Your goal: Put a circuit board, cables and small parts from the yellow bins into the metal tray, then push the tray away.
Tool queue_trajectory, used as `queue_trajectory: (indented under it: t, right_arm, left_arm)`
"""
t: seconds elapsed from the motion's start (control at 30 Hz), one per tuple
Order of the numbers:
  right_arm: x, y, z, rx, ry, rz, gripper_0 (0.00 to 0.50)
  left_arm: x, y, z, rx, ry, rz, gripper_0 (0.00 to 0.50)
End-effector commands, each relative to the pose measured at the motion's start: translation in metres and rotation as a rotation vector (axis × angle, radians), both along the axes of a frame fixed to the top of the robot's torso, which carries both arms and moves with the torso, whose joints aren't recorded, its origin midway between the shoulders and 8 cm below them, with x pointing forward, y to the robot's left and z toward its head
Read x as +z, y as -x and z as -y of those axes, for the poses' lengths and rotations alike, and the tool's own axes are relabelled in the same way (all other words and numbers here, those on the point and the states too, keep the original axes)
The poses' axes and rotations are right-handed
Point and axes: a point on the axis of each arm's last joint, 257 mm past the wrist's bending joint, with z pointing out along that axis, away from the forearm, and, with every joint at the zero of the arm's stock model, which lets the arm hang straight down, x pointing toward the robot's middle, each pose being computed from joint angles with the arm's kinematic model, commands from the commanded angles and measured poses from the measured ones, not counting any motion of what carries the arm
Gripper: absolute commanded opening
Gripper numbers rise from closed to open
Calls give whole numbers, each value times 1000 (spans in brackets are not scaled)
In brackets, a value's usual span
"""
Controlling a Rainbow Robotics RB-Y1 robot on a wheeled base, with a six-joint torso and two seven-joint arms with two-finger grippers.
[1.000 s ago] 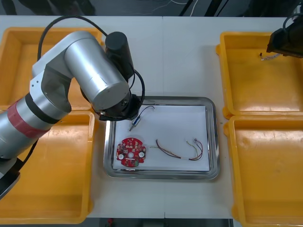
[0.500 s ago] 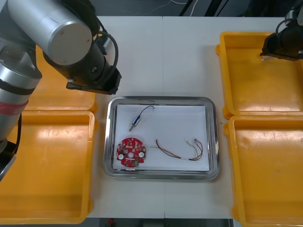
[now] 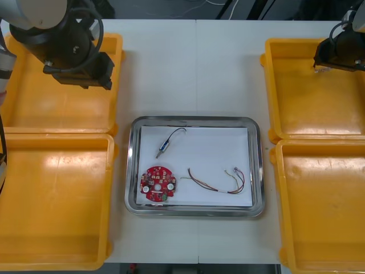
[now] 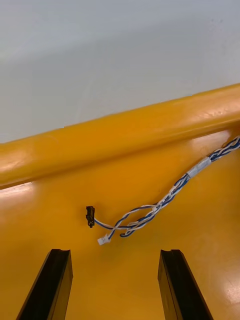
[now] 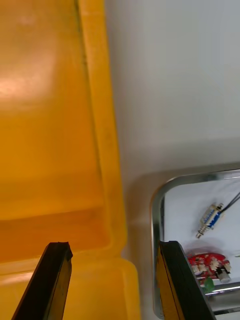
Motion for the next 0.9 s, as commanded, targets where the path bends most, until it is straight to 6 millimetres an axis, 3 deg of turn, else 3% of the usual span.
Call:
queue_trajectory:
  t: [0.03, 0.33, 0.9]
  right_arm:
    - [50, -21, -13, 60, 63, 81, 500]
    - [39, -23, -3, 51, 80, 103, 500]
    - [-6, -19, 4, 27, 29, 122, 500]
  left_arm:
    - [40, -20, -46, -86, -134, 58, 500]
    - [42, -31, -84, -127, -190, -12, 500]
    - [41, -84, -90, -309, -244, 58, 500]
